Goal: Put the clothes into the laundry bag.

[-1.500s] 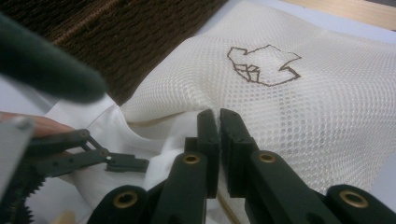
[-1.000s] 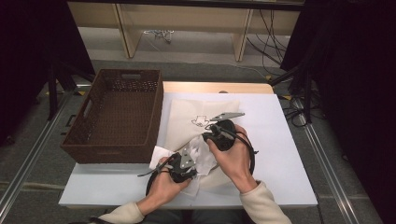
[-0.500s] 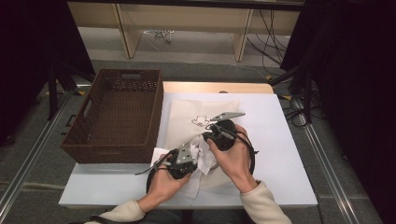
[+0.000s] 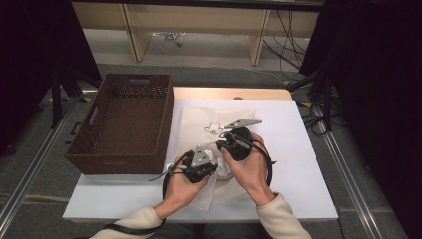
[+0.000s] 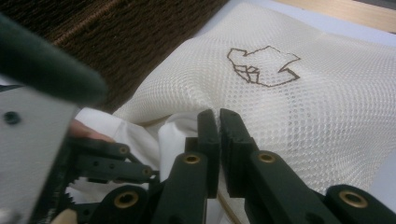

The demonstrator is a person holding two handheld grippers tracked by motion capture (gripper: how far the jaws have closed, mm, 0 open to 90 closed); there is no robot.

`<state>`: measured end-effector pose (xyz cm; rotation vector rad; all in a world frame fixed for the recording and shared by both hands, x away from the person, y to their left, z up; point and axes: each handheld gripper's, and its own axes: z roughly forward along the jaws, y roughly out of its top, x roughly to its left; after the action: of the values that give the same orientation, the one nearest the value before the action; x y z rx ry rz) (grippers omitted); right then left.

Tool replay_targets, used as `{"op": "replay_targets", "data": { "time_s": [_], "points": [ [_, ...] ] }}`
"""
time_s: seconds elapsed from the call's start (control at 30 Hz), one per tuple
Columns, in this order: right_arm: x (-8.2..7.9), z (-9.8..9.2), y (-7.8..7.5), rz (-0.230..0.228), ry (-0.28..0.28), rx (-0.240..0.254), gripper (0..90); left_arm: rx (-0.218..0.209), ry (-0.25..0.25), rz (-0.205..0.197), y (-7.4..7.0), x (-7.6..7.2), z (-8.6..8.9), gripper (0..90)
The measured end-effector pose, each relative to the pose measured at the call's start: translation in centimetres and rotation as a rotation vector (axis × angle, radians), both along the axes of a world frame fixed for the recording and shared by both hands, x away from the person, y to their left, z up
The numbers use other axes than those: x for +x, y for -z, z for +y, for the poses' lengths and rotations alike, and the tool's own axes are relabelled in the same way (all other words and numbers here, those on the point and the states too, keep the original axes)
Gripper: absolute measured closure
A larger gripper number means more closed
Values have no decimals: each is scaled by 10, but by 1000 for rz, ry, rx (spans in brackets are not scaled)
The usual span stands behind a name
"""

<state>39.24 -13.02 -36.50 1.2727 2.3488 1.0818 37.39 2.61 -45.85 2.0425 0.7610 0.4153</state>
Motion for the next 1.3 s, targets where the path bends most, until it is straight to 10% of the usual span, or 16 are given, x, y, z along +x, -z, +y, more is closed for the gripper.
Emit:
{"op": "replay_targets", "data": {
  "time_s": [0.33, 0.67, 0.9, 1.13, 1.3],
  "points": [
    [3, -7, 0, 3, 23, 8, 885, 26, -15, 14, 28, 12, -12, 690],
    [4, -5, 1, 0, 9, 13, 885, 46, 33, 11, 13, -12, 6, 377],
    [3, -5, 0, 9, 11, 17, 884, 62, 56, 11, -3, -33, 19, 329],
    [2, -5, 0, 9, 13, 14, 884, 196, 54, 85, 22, -31, 26, 285],
    [2, -4, 0, 17, 21, 19, 884, 198, 47, 103, 26, -30, 24, 317]
  ]
}}
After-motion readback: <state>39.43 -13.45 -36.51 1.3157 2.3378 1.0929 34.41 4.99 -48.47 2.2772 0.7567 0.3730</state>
